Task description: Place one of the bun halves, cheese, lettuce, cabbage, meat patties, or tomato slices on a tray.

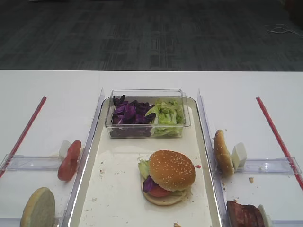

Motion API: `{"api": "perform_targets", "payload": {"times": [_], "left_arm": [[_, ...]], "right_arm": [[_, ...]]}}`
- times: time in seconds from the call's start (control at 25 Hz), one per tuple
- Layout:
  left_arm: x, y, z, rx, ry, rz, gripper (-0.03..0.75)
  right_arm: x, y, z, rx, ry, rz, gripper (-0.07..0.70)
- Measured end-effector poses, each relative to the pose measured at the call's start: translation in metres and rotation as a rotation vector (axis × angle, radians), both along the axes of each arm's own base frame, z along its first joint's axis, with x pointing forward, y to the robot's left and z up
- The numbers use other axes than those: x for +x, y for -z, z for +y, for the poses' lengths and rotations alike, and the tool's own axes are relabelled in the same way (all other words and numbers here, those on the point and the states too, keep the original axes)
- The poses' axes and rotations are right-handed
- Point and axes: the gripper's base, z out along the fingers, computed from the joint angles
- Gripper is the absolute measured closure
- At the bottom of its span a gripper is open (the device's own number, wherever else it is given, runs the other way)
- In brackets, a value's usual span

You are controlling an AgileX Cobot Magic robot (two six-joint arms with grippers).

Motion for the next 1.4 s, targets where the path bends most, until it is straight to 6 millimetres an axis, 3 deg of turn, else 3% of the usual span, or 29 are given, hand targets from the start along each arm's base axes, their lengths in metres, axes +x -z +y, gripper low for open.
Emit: {"api": "perform_targets", "payload": {"times": [0.4, 1.24, 1.4], "left_arm": [[0.0000, 0.0000, 0.0000, 0.000, 0.000, 0.000, 0.253], [0.0000, 0.0000, 0.0000, 0.000, 0.000, 0.000, 0.254], [0.0000, 0.0000, 0.0000, 0.000, 0.000, 0.000, 0.254]], "right_arm": [[0.0005, 0.0047, 0.0001, 0.002, 0.001, 0.030, 0.587], [0.0005, 0.0047, 0.0002, 0.005, 0.001, 0.030, 0.604], [0.0005, 0.0047, 0.0003, 0.011, 0.003, 0.031, 0.543]]}}
